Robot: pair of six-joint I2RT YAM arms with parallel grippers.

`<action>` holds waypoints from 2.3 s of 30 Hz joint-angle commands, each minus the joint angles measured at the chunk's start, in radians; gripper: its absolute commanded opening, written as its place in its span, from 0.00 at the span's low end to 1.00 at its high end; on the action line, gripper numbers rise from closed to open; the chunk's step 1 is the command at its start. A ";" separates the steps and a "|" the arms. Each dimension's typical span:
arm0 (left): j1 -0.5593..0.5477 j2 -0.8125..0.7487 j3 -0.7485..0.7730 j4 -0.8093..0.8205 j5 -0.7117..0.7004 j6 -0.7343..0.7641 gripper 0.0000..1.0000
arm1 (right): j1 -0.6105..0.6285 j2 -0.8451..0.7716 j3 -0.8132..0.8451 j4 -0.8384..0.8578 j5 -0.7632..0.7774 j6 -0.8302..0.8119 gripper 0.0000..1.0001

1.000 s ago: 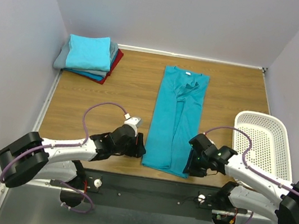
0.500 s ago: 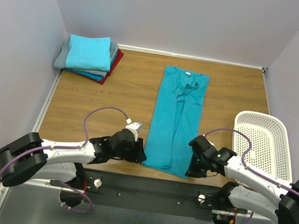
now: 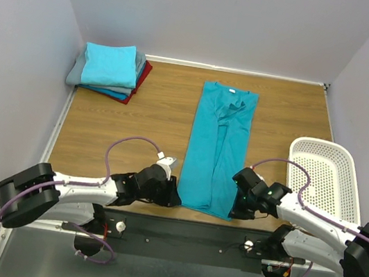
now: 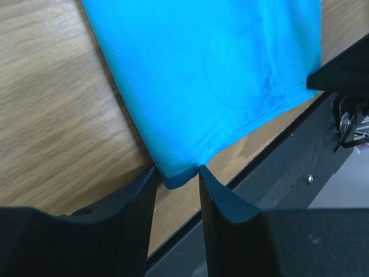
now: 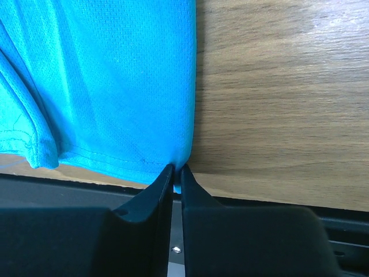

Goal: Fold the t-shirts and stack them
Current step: Fold the tshirt

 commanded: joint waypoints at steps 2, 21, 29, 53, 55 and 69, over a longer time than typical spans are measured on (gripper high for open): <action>-0.018 0.028 -0.034 0.083 0.027 -0.037 0.36 | 0.009 -0.016 -0.023 0.005 0.031 0.009 0.13; 0.011 -0.020 0.047 0.222 -0.225 -0.023 0.00 | 0.009 -0.050 0.138 -0.024 0.233 0.002 0.00; 0.168 0.161 0.156 0.356 -0.104 0.133 0.00 | 0.006 0.149 0.319 0.008 0.486 -0.130 0.00; 0.464 0.719 0.620 0.567 0.183 0.313 0.00 | -0.361 0.671 0.712 0.352 0.508 -0.531 0.00; 0.482 0.750 0.659 0.565 0.206 0.313 0.00 | -0.380 0.722 0.758 0.355 0.502 -0.540 0.00; 0.594 0.950 0.861 0.502 0.320 0.383 0.57 | -0.434 0.909 0.910 0.361 0.480 -0.571 0.28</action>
